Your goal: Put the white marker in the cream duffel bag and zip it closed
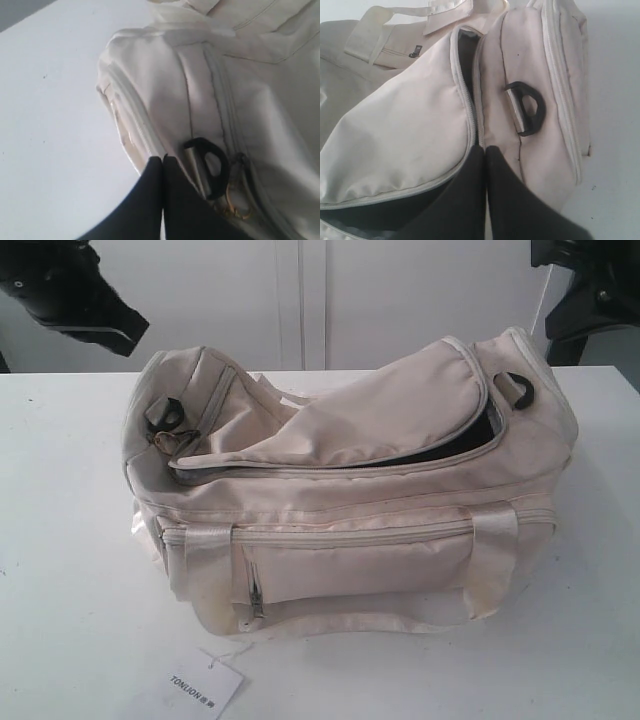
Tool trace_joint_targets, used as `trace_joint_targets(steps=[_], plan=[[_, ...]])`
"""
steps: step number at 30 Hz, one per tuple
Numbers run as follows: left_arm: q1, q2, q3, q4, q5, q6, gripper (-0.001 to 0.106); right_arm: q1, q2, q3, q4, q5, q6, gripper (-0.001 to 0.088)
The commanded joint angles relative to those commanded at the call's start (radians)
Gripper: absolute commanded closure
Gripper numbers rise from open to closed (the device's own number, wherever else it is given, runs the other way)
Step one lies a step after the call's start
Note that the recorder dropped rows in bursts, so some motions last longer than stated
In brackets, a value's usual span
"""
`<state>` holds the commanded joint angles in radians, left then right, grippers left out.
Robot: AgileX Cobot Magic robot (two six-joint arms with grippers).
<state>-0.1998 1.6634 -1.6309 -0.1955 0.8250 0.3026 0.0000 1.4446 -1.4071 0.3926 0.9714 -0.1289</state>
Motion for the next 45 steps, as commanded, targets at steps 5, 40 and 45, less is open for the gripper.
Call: trace_joint_targets(steps=[5,40,45], plan=[[0.021,0.002,0.000,-0.028,0.039,-0.016,0.105,0.000,0.000,0.000,0.000,0.000,0.000,0.0868],[0.021,0.141,0.000,-0.157,0.043,-0.018,0.051,0.000,0.000,0.000,0.000,0.000,0.000,0.0868],[0.021,0.141,0.002,-0.168,0.043,-0.018,0.051,0.000,0.000,0.000,0.000,-0.002,0.000,0.0868]])
